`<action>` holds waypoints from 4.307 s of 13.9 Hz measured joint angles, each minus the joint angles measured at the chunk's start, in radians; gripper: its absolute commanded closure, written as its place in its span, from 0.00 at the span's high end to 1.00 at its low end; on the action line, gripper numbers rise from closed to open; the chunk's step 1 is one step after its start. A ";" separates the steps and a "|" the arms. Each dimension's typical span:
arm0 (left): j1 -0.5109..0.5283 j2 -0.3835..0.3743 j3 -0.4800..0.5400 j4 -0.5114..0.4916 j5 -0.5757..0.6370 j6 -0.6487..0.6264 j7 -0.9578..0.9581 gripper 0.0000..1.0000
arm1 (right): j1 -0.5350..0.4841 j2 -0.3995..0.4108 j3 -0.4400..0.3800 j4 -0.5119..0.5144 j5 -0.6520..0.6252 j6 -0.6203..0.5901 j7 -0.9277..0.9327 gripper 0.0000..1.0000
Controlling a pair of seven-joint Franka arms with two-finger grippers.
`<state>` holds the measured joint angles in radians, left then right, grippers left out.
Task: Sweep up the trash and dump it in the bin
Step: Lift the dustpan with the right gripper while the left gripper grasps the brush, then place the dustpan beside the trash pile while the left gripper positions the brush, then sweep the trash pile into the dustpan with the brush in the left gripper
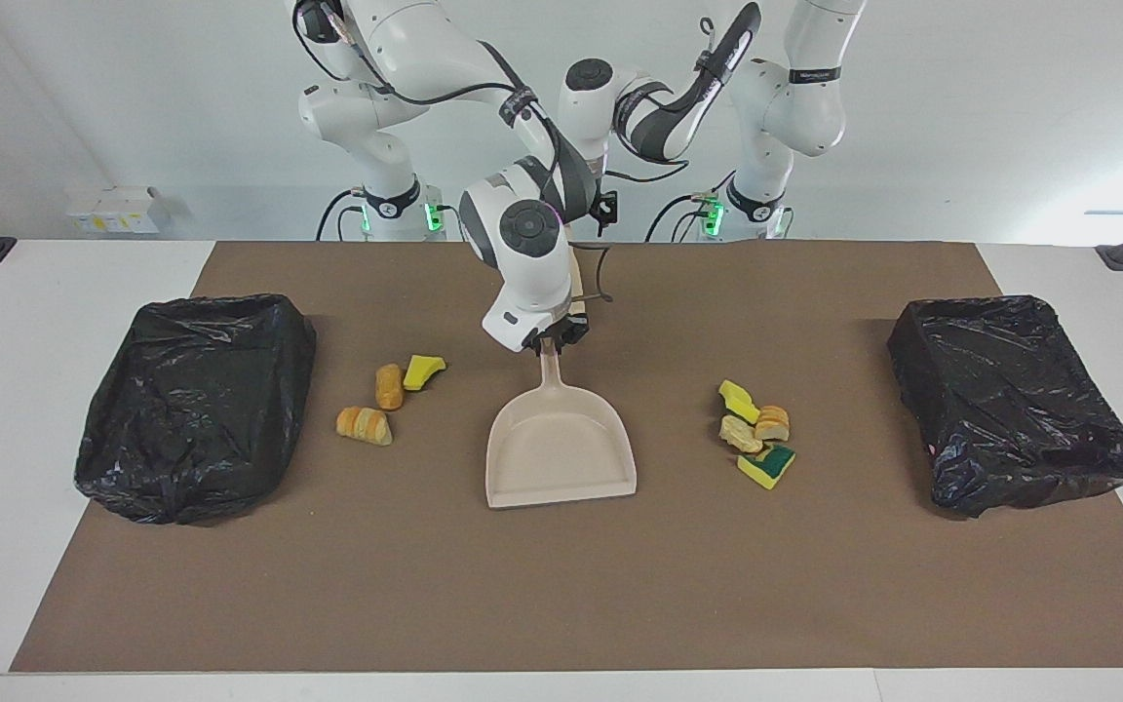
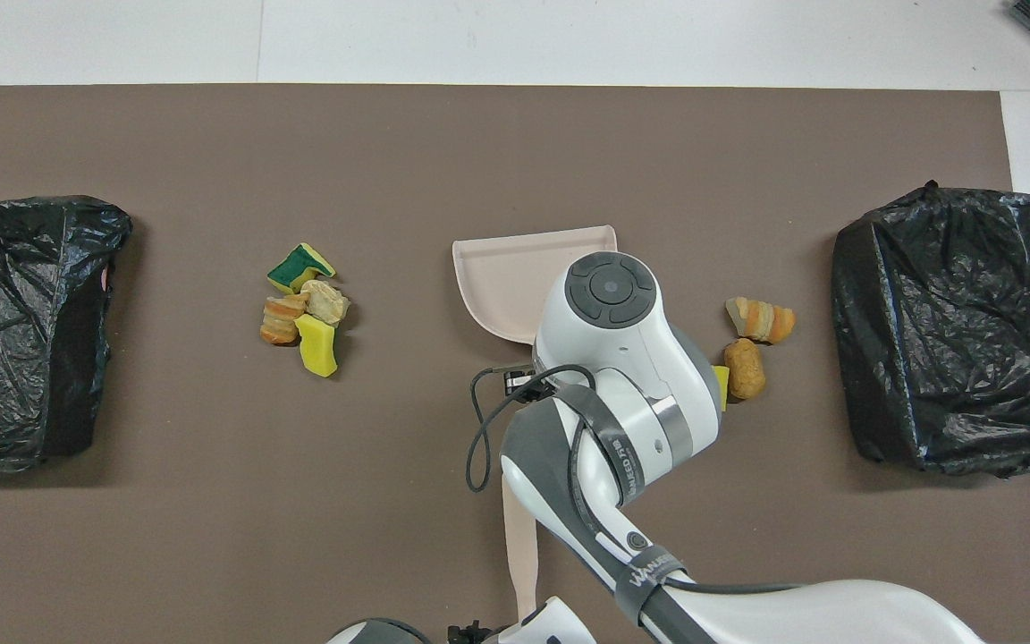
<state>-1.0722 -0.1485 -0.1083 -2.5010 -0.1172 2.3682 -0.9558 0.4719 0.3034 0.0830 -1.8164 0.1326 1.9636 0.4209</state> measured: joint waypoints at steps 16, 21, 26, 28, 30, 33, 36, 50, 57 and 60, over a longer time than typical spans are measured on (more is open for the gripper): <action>0.069 -0.032 0.037 0.091 0.000 -0.286 0.203 0.00 | -0.179 -0.117 -0.015 0.026 -0.014 -0.173 -0.675 0.00; 0.348 -0.154 0.046 0.143 0.000 -0.536 0.382 0.00 | -0.183 -0.121 -0.015 0.015 -0.131 -0.185 -0.939 0.00; 0.731 -0.222 0.054 0.213 0.013 -0.612 0.660 0.00 | -0.144 -0.118 -0.010 -0.003 -0.234 -0.175 -1.086 0.00; 0.894 -0.183 0.058 0.228 0.014 -0.530 0.811 0.00 | -0.107 -0.105 -0.008 -0.013 -0.264 -0.145 -1.097 0.00; 0.994 -0.106 0.059 0.275 0.044 -0.496 0.874 0.00 | -0.081 -0.089 -0.006 -0.036 -0.295 -0.097 -1.097 0.00; 1.058 0.031 0.057 0.380 0.105 -0.469 0.928 0.00 | -0.070 -0.080 -0.005 -0.079 -0.330 -0.024 -1.166 0.00; 1.065 0.140 0.049 0.398 0.113 -0.376 0.963 0.00 | -0.068 -0.080 -0.005 -0.111 -0.338 0.005 -1.195 0.00; 0.862 0.205 0.022 0.294 0.047 -0.189 0.828 0.00 | -0.080 -0.093 -0.003 -0.163 -0.335 0.011 -1.279 0.00; 0.609 0.198 0.017 0.292 -0.066 -0.180 0.672 0.00 | -0.065 -0.085 -0.003 -0.166 -0.335 0.038 -1.276 0.00; 0.546 0.190 0.017 0.292 -0.098 -0.179 0.671 0.00 | -0.050 -0.073 -0.003 -0.170 -0.335 0.067 -1.265 0.00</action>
<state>-0.5259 0.0418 -0.0916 -2.2087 -0.2152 2.1890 -0.2846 0.4215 0.2301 0.0801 -1.9863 -0.2026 2.0305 -0.8445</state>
